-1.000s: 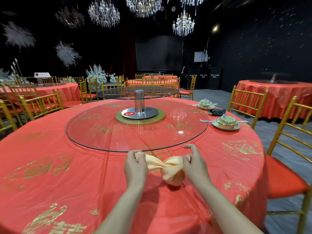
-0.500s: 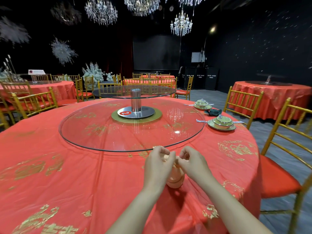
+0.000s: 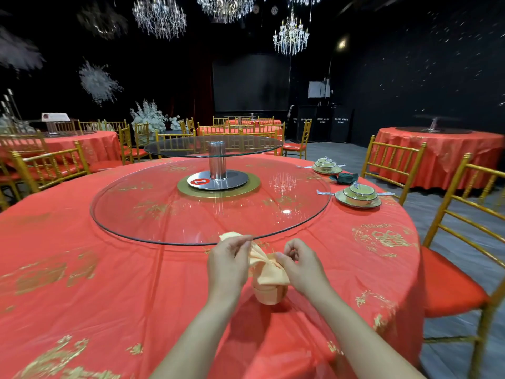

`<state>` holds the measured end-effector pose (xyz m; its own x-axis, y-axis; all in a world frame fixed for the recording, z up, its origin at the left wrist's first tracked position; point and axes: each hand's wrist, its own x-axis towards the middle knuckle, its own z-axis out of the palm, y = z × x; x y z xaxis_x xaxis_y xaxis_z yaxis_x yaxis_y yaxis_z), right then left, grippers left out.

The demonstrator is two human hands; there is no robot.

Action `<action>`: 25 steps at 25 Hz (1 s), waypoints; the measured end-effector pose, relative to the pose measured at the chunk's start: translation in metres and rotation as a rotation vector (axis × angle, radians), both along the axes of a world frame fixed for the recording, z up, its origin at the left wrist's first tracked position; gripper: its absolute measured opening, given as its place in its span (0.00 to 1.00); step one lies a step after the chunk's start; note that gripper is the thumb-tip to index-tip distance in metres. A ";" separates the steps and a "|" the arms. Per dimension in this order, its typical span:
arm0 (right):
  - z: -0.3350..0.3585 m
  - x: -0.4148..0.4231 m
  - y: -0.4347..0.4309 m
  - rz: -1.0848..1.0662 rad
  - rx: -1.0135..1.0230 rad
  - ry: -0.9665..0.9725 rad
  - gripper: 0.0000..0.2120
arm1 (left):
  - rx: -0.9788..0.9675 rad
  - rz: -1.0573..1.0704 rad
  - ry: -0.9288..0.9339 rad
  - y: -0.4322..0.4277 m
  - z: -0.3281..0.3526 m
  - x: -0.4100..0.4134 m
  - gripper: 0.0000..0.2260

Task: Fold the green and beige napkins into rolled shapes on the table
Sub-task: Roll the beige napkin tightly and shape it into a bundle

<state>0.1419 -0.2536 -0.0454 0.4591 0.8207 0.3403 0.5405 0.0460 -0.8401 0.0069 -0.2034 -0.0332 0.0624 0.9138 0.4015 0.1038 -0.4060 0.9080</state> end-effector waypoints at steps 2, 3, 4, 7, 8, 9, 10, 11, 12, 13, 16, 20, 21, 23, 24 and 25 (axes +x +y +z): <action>0.003 -0.006 0.005 0.050 0.038 0.010 0.15 | 0.035 -0.001 0.020 0.004 0.004 -0.008 0.08; 0.002 -0.009 0.007 0.094 0.054 0.014 0.15 | 0.052 0.007 0.043 0.005 0.003 -0.012 0.09; -0.001 -0.011 0.007 0.149 0.060 0.015 0.16 | 0.066 0.016 0.064 0.006 -0.002 -0.015 0.10; -0.014 -0.016 0.005 0.227 0.024 -0.079 0.22 | 0.058 0.026 0.108 0.006 -0.022 -0.018 0.12; -0.018 -0.016 0.006 0.207 0.032 -0.129 0.22 | 0.056 0.025 0.133 0.006 -0.028 -0.017 0.11; -0.020 -0.015 0.007 0.173 0.057 -0.169 0.21 | 0.063 0.028 0.164 0.006 -0.033 -0.016 0.09; -0.021 -0.013 0.008 0.133 0.076 -0.191 0.19 | 0.067 0.037 0.192 0.006 -0.036 -0.015 0.09; -0.022 -0.010 0.008 0.097 0.077 -0.194 0.18 | 0.066 0.048 0.206 0.008 -0.040 -0.016 0.09; -0.023 -0.007 0.009 0.063 0.059 -0.183 0.17 | 0.054 0.060 0.206 0.011 -0.043 -0.018 0.09; -0.026 -0.004 0.009 0.033 0.025 -0.173 0.16 | 0.039 0.070 0.203 0.016 -0.048 -0.020 0.09; -0.037 -0.002 0.009 -0.031 -0.097 -0.152 0.15 | -0.006 0.072 0.275 0.019 -0.056 -0.028 0.09; -0.047 -0.005 0.011 -0.054 -0.100 -0.243 0.14 | 0.070 0.086 0.399 0.013 -0.057 -0.031 0.09; -0.049 -0.004 0.010 -0.034 -0.044 -0.265 0.14 | 0.089 0.088 0.419 0.012 -0.057 -0.031 0.10; -0.050 -0.006 0.007 0.003 0.055 -0.261 0.16 | 0.073 0.095 0.539 0.012 -0.055 -0.031 0.16; -0.050 -0.006 0.007 0.001 0.079 -0.257 0.18 | 0.054 0.117 0.651 0.011 -0.053 -0.030 0.19; -0.050 -0.006 0.007 -0.025 0.104 -0.282 0.18 | 0.039 0.169 0.779 0.009 -0.050 -0.028 0.20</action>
<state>0.1355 -0.2469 -0.0950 0.3542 0.7643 0.5389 0.7541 0.1074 -0.6480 -0.0210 -0.1941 -0.0836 0.1999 0.9220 0.3315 0.7659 -0.3581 0.5341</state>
